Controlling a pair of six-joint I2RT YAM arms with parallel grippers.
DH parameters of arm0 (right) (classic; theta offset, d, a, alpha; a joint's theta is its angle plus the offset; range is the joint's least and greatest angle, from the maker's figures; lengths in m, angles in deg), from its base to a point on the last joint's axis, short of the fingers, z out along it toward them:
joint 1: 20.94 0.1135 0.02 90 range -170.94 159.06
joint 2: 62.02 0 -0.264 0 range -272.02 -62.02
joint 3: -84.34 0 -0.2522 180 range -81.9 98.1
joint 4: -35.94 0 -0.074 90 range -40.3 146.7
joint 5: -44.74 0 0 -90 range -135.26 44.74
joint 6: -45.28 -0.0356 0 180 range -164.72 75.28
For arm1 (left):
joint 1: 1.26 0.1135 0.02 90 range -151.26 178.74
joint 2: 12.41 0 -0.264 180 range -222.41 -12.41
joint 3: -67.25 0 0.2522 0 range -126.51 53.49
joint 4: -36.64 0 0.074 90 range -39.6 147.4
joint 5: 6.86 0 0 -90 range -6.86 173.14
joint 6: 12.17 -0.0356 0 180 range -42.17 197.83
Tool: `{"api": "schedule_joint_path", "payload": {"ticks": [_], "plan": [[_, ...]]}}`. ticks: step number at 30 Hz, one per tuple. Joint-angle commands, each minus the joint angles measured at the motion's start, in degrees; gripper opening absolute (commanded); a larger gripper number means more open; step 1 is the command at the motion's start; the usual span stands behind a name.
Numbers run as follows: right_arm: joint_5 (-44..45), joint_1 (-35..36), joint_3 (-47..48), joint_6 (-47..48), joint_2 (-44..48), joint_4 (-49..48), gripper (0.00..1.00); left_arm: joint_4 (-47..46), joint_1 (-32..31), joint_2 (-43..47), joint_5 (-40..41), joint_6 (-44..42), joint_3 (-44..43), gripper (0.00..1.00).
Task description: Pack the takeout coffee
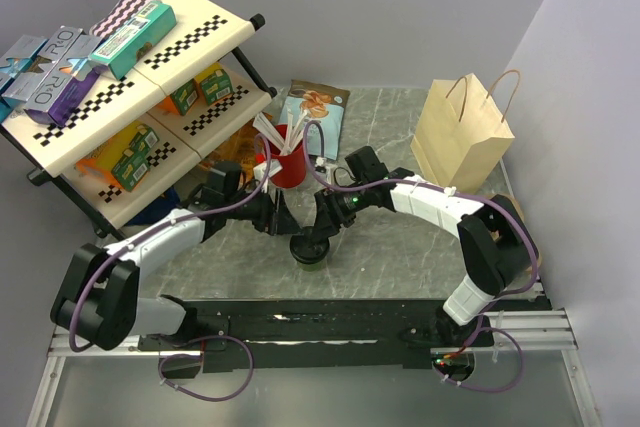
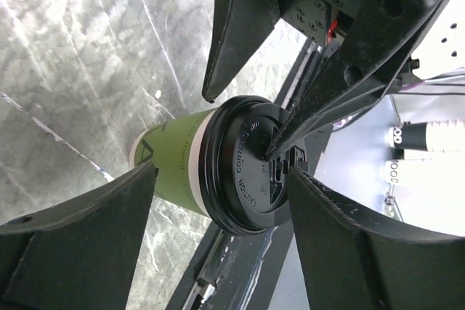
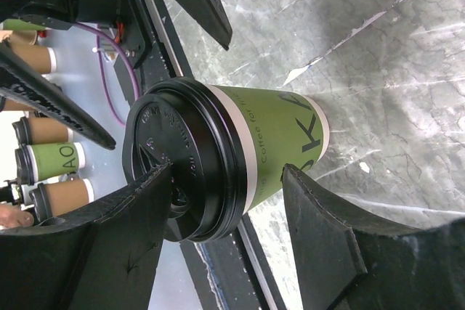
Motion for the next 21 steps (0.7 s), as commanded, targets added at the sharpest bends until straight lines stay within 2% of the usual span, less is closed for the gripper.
{"api": "schedule_joint_path", "payload": {"ticks": [1,14,21], "plan": [[0.0,-1.0,-0.9,0.1,1.2,-1.9,0.68,-2.2,0.1,-0.6,-3.7,0.0,0.7,0.77],[-1.3,-1.9,-1.0,-2.5,1.2,-4.1,0.65,-2.1,0.1,-1.6,-4.8,-1.3,2.2,0.73],[-1.8,-2.1,-1.4,-2.4,1.6,-4.4,0.62,-5.3,0.1,-2.5,-4.1,1.9,4.3,0.69]]}}
